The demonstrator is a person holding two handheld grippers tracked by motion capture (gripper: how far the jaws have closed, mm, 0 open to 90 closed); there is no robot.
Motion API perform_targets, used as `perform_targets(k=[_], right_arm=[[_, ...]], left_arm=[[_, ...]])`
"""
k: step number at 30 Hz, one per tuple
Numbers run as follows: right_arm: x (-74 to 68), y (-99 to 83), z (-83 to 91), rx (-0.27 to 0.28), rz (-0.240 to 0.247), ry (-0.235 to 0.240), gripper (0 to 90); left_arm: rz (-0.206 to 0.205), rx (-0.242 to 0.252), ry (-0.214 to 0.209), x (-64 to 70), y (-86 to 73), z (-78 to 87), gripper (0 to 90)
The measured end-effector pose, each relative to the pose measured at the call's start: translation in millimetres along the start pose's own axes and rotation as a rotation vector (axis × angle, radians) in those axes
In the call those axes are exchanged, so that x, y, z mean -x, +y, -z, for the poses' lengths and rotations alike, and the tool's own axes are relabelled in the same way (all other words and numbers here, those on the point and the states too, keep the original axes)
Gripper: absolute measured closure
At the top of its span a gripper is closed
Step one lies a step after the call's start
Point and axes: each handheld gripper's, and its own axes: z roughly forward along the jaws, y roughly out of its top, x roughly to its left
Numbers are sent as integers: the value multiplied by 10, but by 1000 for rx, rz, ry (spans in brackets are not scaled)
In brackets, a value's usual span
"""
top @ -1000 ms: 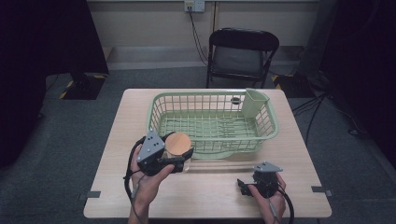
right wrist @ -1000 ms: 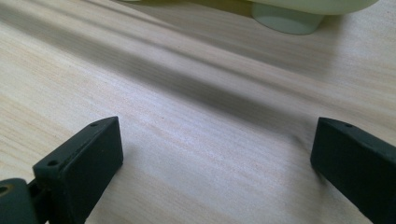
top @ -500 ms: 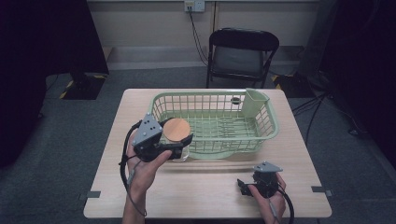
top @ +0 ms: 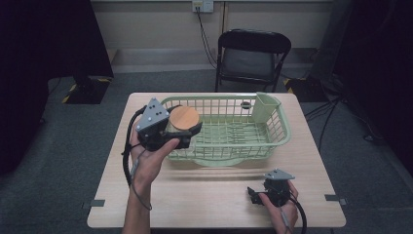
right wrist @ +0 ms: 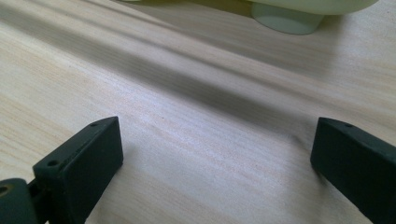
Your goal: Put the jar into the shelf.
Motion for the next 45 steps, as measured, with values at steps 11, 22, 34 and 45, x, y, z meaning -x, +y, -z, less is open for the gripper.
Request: perform_targets(k=[11, 22, 34, 45], right_arm=[[0, 0, 0, 0, 0, 0, 15], [3, 0, 1, -1, 2, 0, 15], [3, 0, 1, 0, 3, 0, 15], [2, 0, 1, 0, 3, -1, 16]], left_arm=[[12, -57, -67, -305, 28, -451, 243], [15, -92, -44, -540, -120, -868, 243], [54, -142, -47, -697, -356, -1253, 243], [56, -205, -38, -768, -516, -1430, 243]])
